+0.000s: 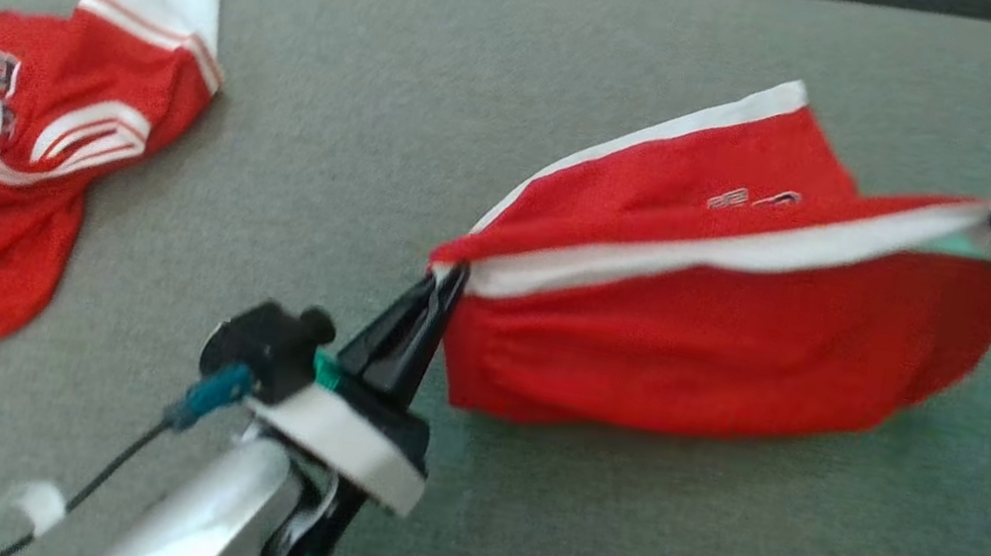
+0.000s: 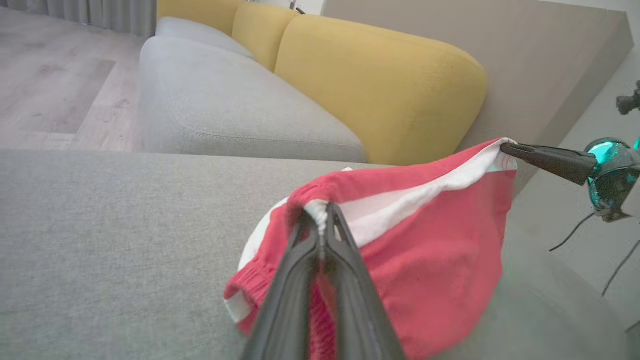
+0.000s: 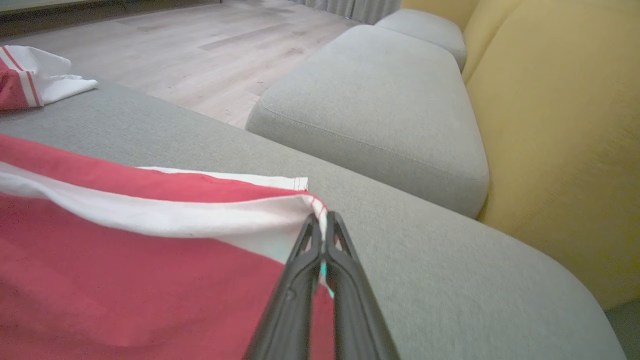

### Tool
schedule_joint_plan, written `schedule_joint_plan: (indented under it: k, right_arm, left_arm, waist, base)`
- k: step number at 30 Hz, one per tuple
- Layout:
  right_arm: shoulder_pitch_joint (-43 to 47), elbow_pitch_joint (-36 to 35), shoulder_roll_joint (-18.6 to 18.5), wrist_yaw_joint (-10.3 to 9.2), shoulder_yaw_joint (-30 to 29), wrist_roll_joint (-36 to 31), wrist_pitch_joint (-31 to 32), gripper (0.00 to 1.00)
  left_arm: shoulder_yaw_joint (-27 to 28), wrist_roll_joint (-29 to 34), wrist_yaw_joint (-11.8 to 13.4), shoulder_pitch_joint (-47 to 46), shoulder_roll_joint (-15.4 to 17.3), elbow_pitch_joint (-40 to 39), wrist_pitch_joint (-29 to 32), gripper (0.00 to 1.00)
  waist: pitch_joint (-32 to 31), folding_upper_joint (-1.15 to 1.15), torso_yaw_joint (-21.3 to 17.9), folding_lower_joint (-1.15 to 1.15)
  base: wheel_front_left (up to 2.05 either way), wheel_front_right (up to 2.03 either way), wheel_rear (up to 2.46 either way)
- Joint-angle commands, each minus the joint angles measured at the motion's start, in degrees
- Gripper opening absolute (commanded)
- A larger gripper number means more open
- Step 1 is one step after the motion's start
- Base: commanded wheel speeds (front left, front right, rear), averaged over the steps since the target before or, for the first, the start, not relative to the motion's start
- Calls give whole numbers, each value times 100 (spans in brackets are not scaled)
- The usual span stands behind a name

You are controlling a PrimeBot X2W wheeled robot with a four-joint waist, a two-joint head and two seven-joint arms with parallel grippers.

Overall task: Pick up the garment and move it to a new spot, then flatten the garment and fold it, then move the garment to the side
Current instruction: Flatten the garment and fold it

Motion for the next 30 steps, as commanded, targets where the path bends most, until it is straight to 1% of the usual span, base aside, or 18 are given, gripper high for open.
schedule_joint_plan:
  k: [1,4,8,15,16,17,18,19,20,21,22,24,26,28,30]
  right_arm:
    - [-277,-12,-252,-4,160,142,24,0]
    - [-945,422,-442,-4,709,317,80,0]
    - [-1762,1069,-560,-4,1340,427,-19,0]
    - [-2735,2177,-366,-4,2095,654,-628,0]
    - [-2812,2321,-309,-4,2186,723,-726,16]
    - [-2878,2462,-253,-4,2257,795,-835,42]
    - [-2938,2608,-197,-4,2291,859,-971,100]
    - [-2938,2608,-197,-4,2291,859,-971,100]
    - [-2976,2753,-127,-4,2303,944,-1114,100]
    - [-2983,2880,-48,-4,2310,1075,-1236,100]
    - [-2969,2999,24,-4,2309,1236,-1342,100]
    - [-2923,3165,104,-4,2359,1509,-1494,100]
    - [-2845,3273,152,-4,2420,1764,-1583,100]
    - [-2745,3352,167,-4,2499,1997,-1592,100]
    - [-2648,3460,151,-4,2577,2170,-1564,100]
  left_arm:
    - [230,-14,-12,-344,-22,-43,-13,0]
    - [236,-25,-34,-684,-194,356,0,0]
    - [234,22,-10,-1072,-365,832,-38,0]
    - [204,92,-44,-1483,-546,1305,-280,0]
    - [207,92,-47,-1512,-564,1357,-310,0]
    - [220,67,-51,-1526,-585,1410,-336,0]
    - [219,61,-57,-1541,-601,1456,-359,12]
    - [219,61,-57,-1541,-601,1456,-359,12]
    - [211,61,-64,-1544,-615,1492,-381,31]
    - [219,36,-72,-1529,-630,1519,-401,68]
    - [230,29,-52,-1509,-643,1545,-421,100]
    - [259,76,34,-1455,-661,1546,-461,100]
    - [311,230,202,-1365,-661,1476,-491,100]
    - [448,497,481,-1229,-631,1264,-505,100]
    - [637,867,778,-1001,-601,860,-508,100]
  waist:
    - [278,0,248,-2]
    - [481,0,390,-2]
    - [728,0,549,-2]
    - [999,0,739,-2]
    - [1009,0,750,-2]
    - [1013,0,759,-2]
    - [1012,0,763,-2]
    - [1012,0,763,-2]
    - [1003,0,768,-2]
    - [984,0,770,-2]
    - [950,0,771,-2]
    - [881,0,754,-2]
    - [800,0,718,-2]
    - [722,0,679,-2]
    - [664,0,668,-2]
  base:
    - [0,0,0]
    - [0,0,0]
    - [0,0,0]
    - [0,0,0]
    - [0,0,0]
    - [0,0,0]
    - [0,0,0]
    - [0,0,0]
    - [0,0,0]
    - [0,0,0]
    - [0,0,0]
    - [0,0,0]
    - [0,0,0]
    - [0,0,0]
    - [0,0,0]
